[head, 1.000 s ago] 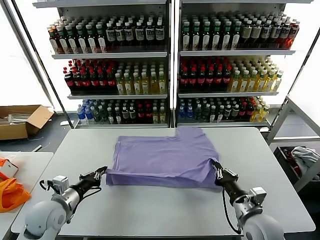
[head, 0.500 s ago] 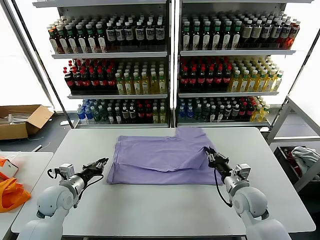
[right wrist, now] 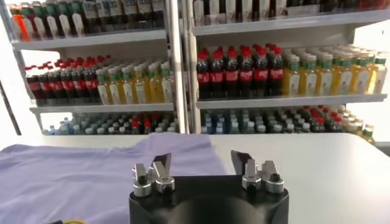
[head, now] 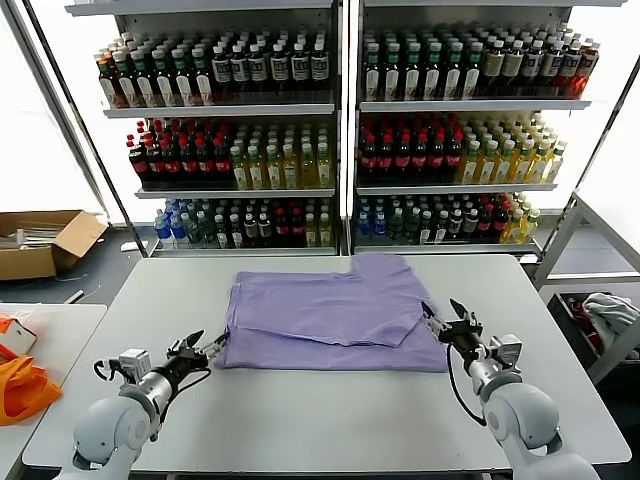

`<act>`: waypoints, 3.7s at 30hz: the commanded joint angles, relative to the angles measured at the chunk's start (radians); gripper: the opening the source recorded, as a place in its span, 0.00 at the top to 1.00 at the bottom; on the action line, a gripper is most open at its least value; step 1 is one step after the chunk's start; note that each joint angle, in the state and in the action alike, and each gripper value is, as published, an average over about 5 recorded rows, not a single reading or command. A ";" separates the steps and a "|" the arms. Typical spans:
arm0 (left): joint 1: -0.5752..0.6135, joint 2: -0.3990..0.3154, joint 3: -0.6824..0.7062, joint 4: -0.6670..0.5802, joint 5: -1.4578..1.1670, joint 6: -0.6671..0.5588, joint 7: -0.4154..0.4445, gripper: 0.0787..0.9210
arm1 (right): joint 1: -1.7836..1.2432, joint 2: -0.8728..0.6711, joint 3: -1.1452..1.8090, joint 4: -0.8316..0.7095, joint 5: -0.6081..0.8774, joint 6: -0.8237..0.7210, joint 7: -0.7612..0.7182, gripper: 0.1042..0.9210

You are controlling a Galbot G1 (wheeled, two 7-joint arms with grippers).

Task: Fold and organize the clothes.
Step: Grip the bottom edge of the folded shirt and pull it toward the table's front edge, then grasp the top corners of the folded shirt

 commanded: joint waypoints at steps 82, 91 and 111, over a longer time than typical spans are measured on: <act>0.322 0.089 -0.309 -0.251 -0.038 0.003 0.056 0.24 | 0.220 -0.199 -0.028 0.022 0.145 -0.130 -0.255 0.16; -0.016 0.203 -0.080 0.029 -0.063 0.003 0.109 0.12 | 0.651 -0.110 -0.302 -0.431 0.047 -0.143 -0.374 0.12; -0.447 0.179 0.197 0.474 -0.089 -0.001 0.128 0.12 | 0.831 0.126 -0.375 -0.856 -0.059 -0.118 -0.359 0.12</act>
